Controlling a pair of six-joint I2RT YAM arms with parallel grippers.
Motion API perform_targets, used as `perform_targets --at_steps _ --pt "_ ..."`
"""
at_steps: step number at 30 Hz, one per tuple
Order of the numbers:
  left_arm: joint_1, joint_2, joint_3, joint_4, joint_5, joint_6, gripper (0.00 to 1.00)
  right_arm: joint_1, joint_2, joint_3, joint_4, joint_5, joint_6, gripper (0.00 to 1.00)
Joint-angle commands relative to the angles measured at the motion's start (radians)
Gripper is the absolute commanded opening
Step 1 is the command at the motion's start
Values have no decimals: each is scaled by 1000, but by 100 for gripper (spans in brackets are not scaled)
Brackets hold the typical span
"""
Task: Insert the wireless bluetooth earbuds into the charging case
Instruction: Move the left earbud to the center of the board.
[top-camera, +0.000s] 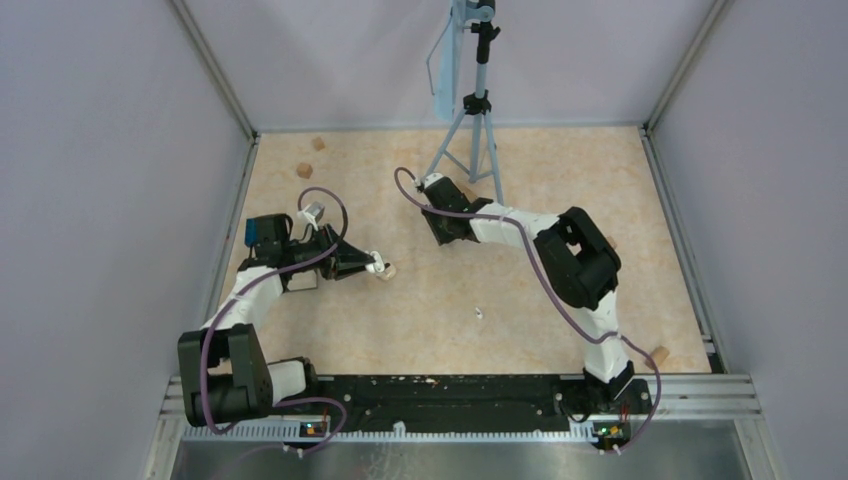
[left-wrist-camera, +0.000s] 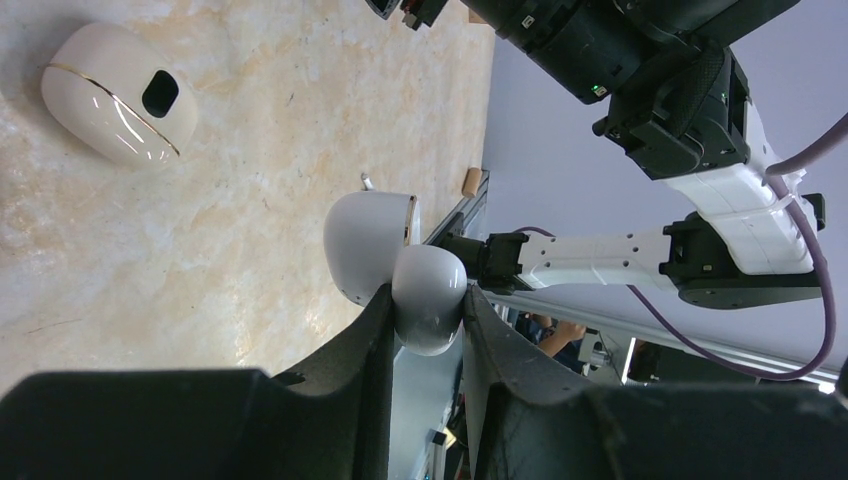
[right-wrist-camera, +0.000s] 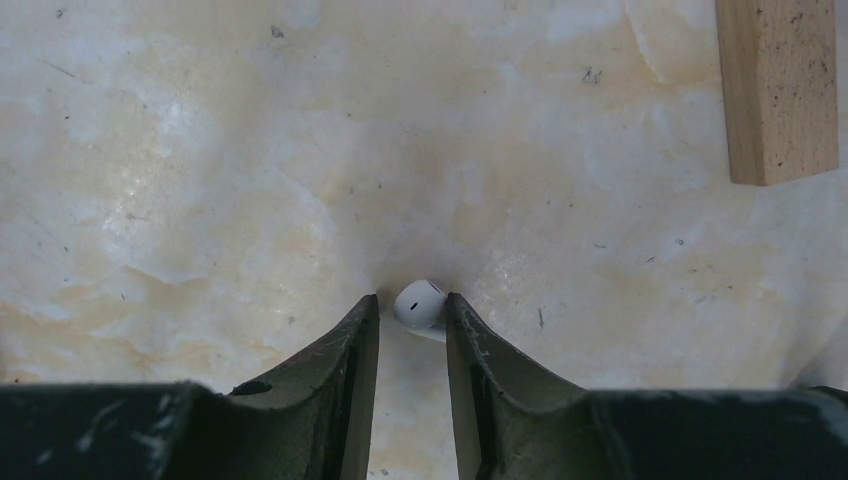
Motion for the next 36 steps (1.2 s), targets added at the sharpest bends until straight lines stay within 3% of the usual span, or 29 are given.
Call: perform_targets --at_steps 1,12,24,36 --pt "6 -25 -1 42 34 9 0 22 50 51 -18 54 -34 30" --pt "6 -37 -28 91 47 -28 0 39 40 63 -73 69 34 8" --pt "-5 -36 -80 162 87 -74 0 38 -138 -117 -77 -43 168 8" --pt "-30 -14 -80 206 101 -94 0 37 -445 -384 -89 -62 283 17"
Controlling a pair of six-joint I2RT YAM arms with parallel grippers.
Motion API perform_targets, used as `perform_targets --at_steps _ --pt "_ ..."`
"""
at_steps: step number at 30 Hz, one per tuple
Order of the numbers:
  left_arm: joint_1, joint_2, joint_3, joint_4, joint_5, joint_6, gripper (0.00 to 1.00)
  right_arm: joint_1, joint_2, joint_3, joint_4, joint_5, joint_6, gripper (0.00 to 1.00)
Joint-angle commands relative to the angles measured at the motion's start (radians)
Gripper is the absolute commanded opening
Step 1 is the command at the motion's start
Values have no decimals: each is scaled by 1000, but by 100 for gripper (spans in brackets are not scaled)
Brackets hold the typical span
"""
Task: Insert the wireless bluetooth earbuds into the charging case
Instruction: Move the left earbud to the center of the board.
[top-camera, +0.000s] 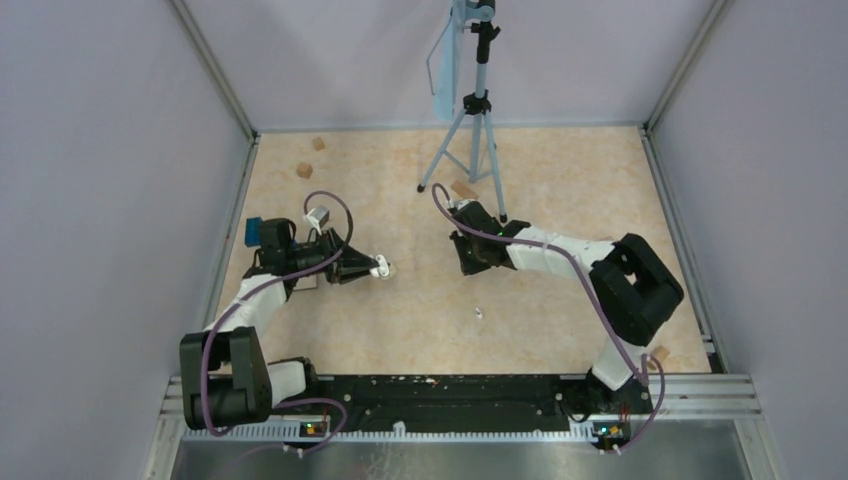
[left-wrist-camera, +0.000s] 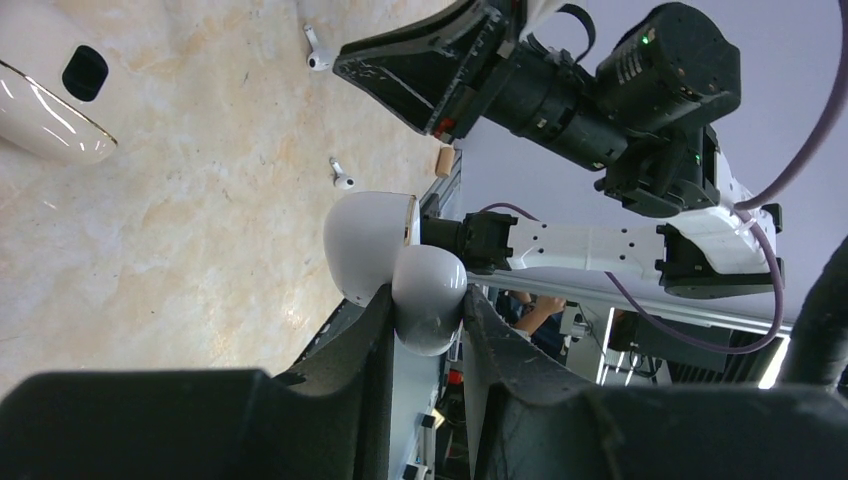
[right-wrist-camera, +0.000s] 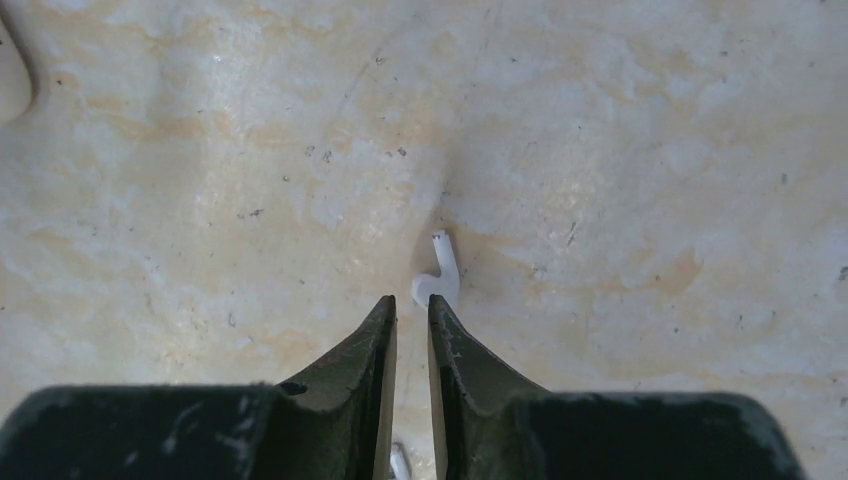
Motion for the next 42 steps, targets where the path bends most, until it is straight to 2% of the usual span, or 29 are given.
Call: perform_targets --at_steps 1,6,12,26,33,42 --pt "-9 3 1 47 20 2 0 8 -133 -35 6 5 66 17" --pt "-20 -4 5 49 12 4 0 7 -190 -77 12 11 104 21" --pt "-65 -7 25 37 4 20 0 7 -149 -70 0 18 108 43" --pt "-101 -16 21 25 -33 16 0 7 11 -7 -22 10 71 45" --pt "-110 -14 15 44 -48 5 0 4 -2 -42 -49 79 54 47" --pt "-110 0 13 56 -47 -3 0 -62 -24 -74 -68 132 17 50"
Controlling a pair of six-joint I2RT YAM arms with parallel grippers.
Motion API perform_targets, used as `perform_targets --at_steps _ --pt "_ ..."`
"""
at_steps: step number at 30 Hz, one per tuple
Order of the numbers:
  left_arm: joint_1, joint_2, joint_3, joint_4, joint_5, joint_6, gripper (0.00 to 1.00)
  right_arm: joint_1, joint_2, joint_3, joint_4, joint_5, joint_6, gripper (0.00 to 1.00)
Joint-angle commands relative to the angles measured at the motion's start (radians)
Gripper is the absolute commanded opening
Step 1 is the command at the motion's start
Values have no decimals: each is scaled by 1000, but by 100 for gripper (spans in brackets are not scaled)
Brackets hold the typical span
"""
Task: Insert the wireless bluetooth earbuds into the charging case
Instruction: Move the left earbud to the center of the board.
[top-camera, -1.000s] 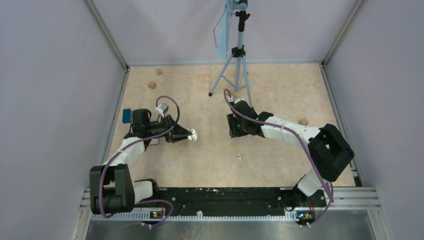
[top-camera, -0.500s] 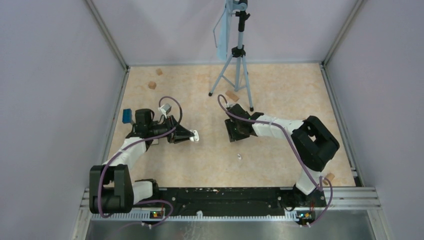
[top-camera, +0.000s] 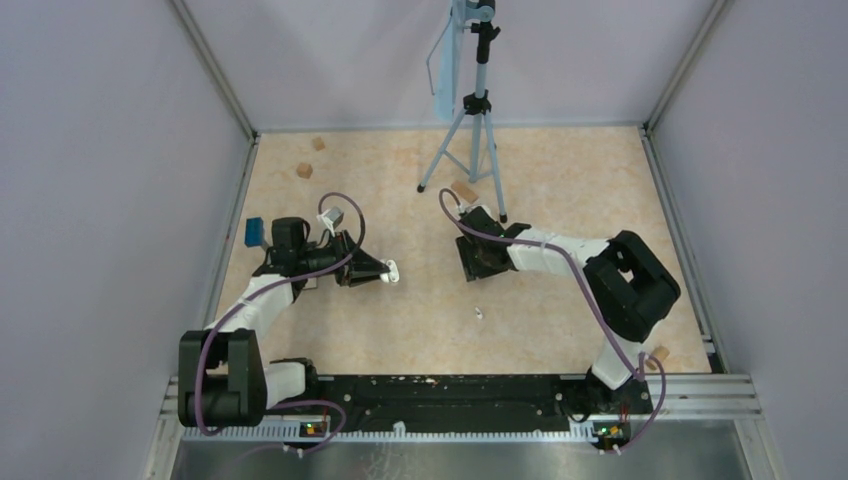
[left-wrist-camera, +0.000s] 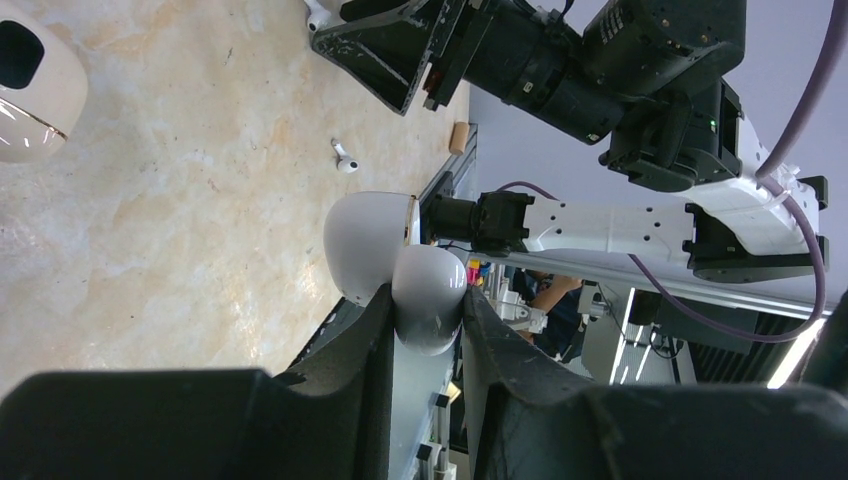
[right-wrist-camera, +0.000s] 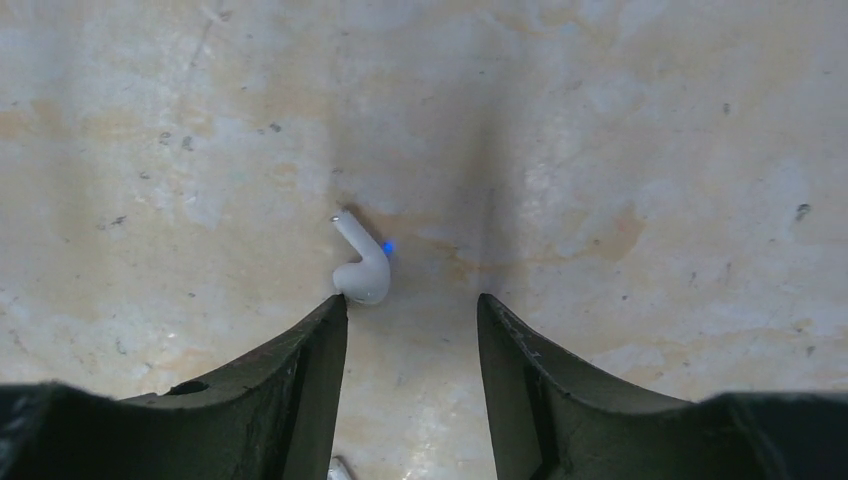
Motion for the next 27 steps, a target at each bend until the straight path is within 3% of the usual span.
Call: perform_targets --at_steps 1,10,16,21,27 --pt "-2 3 13 42 4 6 0 -58 -30 -28 -39 58 -45 50" --pt "-40 31 23 45 -19 -1 0 -122 -101 -45 -53 54 -15 52" --pt "-57 52 35 45 -50 7 0 -121 -163 -60 -33 14 264 53" --pt "-65 70 41 45 -42 10 0 -96 -251 -177 140 10 529 53" --pt "-65 89 52 45 -37 23 0 -82 -132 -100 90 -13 641 48"
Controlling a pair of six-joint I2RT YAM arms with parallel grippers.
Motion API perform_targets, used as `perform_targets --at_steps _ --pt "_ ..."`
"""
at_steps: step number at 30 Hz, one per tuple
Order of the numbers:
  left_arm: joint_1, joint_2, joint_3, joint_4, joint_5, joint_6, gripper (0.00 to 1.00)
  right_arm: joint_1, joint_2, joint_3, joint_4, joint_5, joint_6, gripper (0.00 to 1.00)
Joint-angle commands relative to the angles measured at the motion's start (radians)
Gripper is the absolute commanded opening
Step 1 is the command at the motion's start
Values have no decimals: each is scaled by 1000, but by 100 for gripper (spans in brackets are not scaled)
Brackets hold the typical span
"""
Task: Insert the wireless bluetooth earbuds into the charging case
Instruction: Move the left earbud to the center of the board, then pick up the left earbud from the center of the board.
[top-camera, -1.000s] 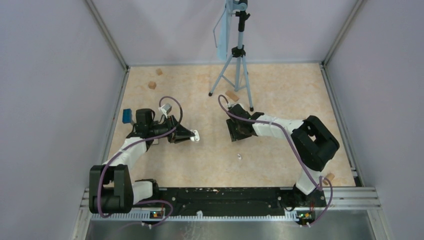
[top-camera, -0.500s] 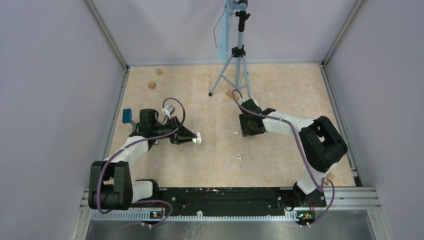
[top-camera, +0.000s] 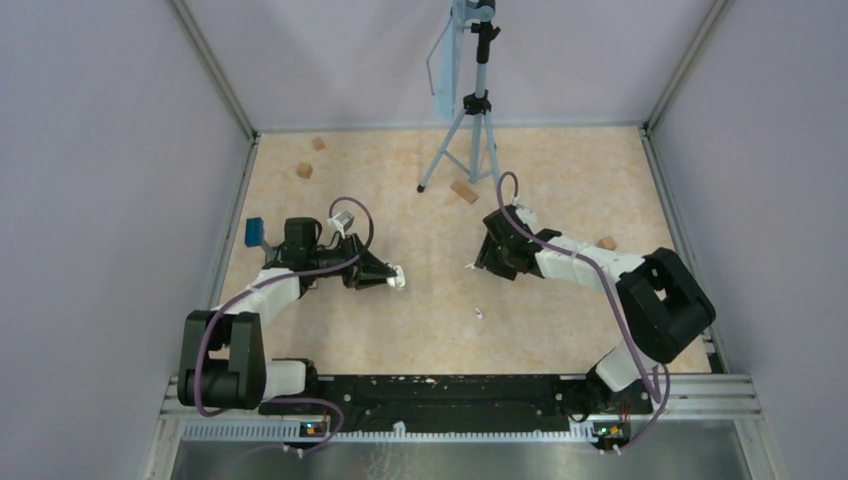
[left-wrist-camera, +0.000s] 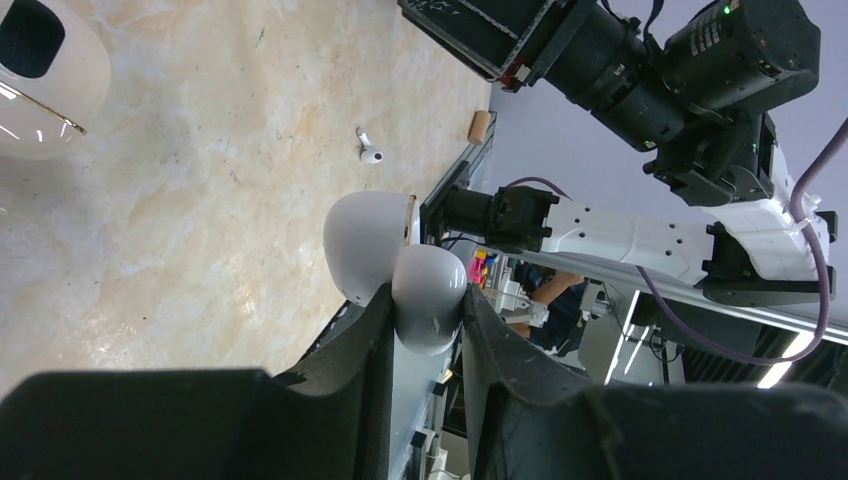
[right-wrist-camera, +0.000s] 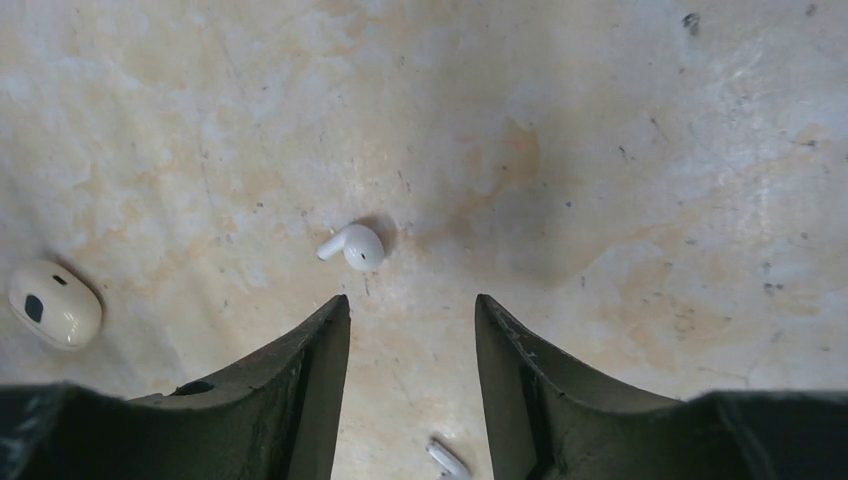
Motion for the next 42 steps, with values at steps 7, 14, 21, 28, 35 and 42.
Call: perform_targets --at_steps 7,14,21,28,35,42 --pt "-6 21 60 72 31 29 0 41 134 79 33 -22 245 41" --pt "-6 28 62 65 49 49 0 44 240 164 -1 -24 249 37" --pt "-6 26 68 60 60 54 0 45 295 227 -83 28 218 34" --pt "-6 34 71 56 68 58 0 52 345 293 -207 115 158 32" --pt "-6 33 71 56 71 61 0 55 346 318 -241 131 76 30" --pt "-6 27 70 56 71 55 0 63 365 356 -249 69 52 38"
